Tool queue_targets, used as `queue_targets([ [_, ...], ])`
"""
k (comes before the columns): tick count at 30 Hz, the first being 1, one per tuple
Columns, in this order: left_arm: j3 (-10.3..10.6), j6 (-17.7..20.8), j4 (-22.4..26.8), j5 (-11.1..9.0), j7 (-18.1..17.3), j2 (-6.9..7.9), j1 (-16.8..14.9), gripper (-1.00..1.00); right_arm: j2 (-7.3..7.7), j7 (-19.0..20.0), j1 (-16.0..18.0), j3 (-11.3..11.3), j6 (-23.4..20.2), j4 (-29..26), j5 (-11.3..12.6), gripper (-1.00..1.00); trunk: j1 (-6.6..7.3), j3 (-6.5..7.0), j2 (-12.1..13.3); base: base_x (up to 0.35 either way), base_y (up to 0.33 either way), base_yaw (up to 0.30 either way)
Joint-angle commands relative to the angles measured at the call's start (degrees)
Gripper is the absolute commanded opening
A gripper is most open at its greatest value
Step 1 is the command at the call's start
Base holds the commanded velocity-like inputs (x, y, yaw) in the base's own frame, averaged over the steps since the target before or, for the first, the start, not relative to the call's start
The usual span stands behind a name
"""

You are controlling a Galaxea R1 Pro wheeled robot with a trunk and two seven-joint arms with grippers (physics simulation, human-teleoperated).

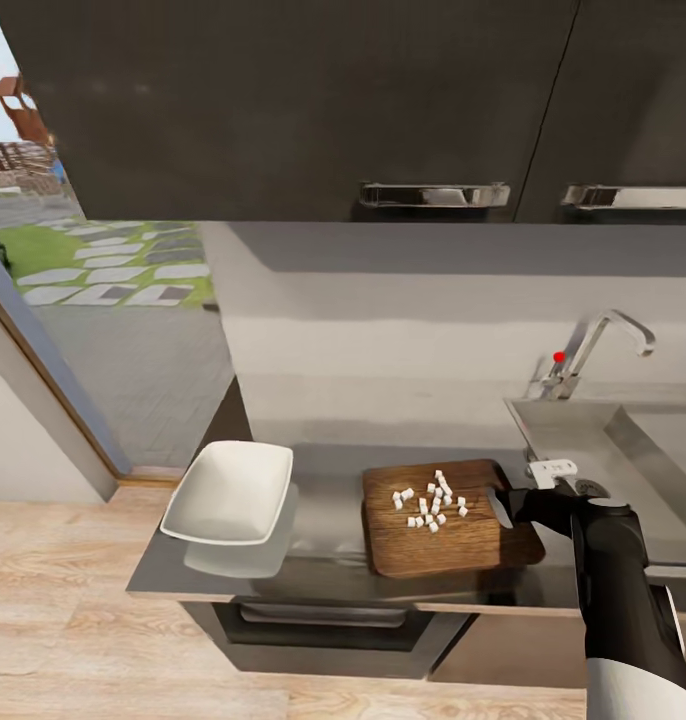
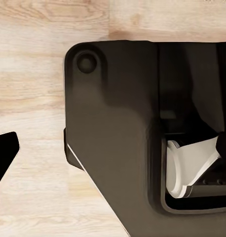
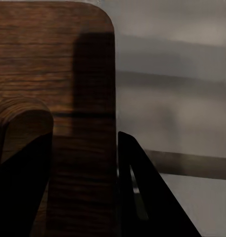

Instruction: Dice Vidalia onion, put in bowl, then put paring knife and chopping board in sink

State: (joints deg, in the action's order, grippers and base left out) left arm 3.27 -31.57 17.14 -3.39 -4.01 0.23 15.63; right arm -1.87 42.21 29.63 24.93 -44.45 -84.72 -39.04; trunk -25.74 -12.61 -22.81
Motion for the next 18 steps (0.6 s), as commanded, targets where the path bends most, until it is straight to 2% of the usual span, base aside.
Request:
queue_targets([
  [1, 0.2, -0.1, 0.1, -0.4, -0.1, 0.03, 0.0, 1.00, -0.06, 0.6, 0.1, 0.1, -0.1, -0.1, -0.5, -1.00, -0.04, -0.01, -0.1, 0.000, 0.159, 0.000],
  [10, 0.2, 0.0, 0.1, -0.4, -0.1, 0.03, 0.0, 1.00, -0.06, 0.6, 0.1, 0.1, -0.1, -0.1, -0.5, -1.00, -0.04, 0.80, -0.1, 0.000, 0.178, 0.000],
  [18, 0.2, 0.0, 0.1, -0.4, -0.1, 0.04, 0.0, 1.00, -0.06, -0.1, 0.1, 0.1, 0.0, -0.1, -0.4, -1.00, -0.04, 1.52, -0.1, 0.000, 0.032, 0.000],
])
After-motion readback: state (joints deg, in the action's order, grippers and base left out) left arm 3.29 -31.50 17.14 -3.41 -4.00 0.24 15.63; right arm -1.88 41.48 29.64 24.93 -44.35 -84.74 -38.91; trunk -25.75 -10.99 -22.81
